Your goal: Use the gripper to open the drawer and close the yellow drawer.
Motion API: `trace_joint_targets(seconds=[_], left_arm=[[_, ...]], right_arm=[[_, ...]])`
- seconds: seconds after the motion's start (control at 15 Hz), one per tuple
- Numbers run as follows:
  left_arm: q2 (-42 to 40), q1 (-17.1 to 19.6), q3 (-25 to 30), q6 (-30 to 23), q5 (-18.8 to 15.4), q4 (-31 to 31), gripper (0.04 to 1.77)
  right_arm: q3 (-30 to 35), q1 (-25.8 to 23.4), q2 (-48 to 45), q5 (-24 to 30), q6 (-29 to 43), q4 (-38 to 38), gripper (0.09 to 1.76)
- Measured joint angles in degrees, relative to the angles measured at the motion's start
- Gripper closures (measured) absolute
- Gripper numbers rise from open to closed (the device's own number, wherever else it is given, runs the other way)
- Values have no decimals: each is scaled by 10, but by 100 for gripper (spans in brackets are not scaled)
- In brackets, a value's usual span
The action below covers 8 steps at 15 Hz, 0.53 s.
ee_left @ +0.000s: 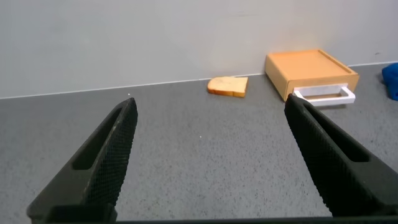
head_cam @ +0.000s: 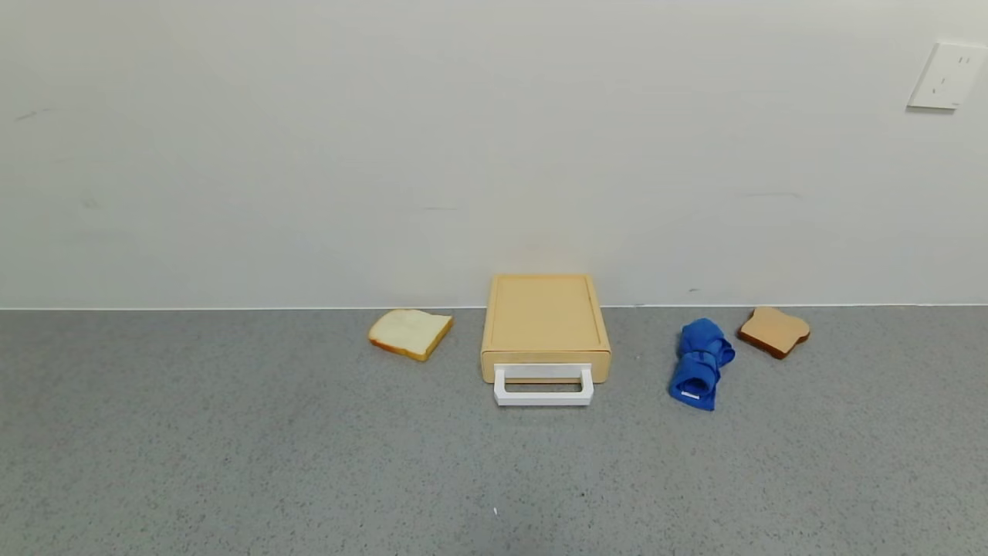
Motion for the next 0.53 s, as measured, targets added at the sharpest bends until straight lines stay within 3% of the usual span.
trace_joint_targets(seconds=[0.53], left_arm=[[-23, 0, 211, 6, -9, -167, 10]], right_arm=[[0, 0, 0, 0, 0, 0, 15]])
